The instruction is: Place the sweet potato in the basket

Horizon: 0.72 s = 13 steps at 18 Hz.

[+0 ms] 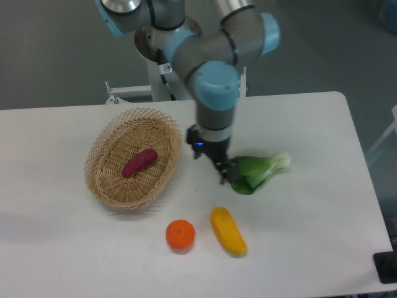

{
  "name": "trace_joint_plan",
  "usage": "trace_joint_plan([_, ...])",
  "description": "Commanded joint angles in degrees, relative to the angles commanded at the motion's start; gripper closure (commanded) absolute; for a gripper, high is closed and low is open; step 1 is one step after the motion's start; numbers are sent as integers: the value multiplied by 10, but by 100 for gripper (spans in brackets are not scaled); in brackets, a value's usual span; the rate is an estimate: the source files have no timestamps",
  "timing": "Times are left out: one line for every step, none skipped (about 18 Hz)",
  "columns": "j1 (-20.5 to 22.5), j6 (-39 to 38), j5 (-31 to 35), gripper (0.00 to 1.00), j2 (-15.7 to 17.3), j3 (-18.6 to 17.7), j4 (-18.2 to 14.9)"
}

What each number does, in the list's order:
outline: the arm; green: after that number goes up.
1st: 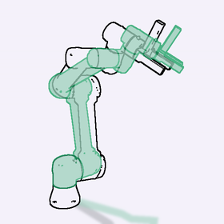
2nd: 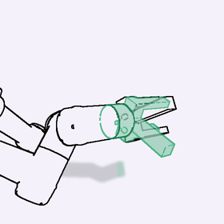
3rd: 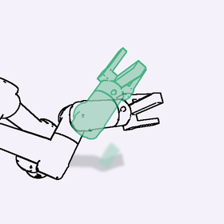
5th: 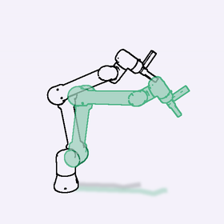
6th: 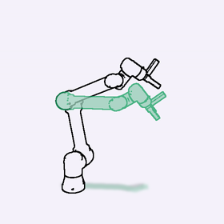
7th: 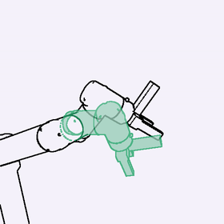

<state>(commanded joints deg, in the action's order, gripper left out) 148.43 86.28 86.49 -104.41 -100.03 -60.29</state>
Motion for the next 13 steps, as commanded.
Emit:
trace_joint_plan([10,19,1,0,-4,6,-2])
trace_joint_plan([15,28,3,0,-5,8,-1])
trace_joint_plan([25,34,2,0,-7,11,-1])
trace_joint_plan([33,42,-1,0,-11,13,-1])
trace_joint_plan([37,50,2,0,-15,19,-2])
trace_joint_plan([41,56,3,0,-19,29,-3])
trace_joint_plan([45,57,3,0,-24,33,-4])
trace_joint_plan([49,60,3,0,-27,39,-6])
trace_joint_plan([52,61,3,0,-31,45,-7])
trace_joint_plan([53,61,3,0,-33,47,-6])
trace_joint_plan([56,61,3,0,-33,48,-5])
trace_joint_plan([62,61,3,0,-33,51,-6])
trace_joint_plan([70,62,3,0,-36,53,-6])
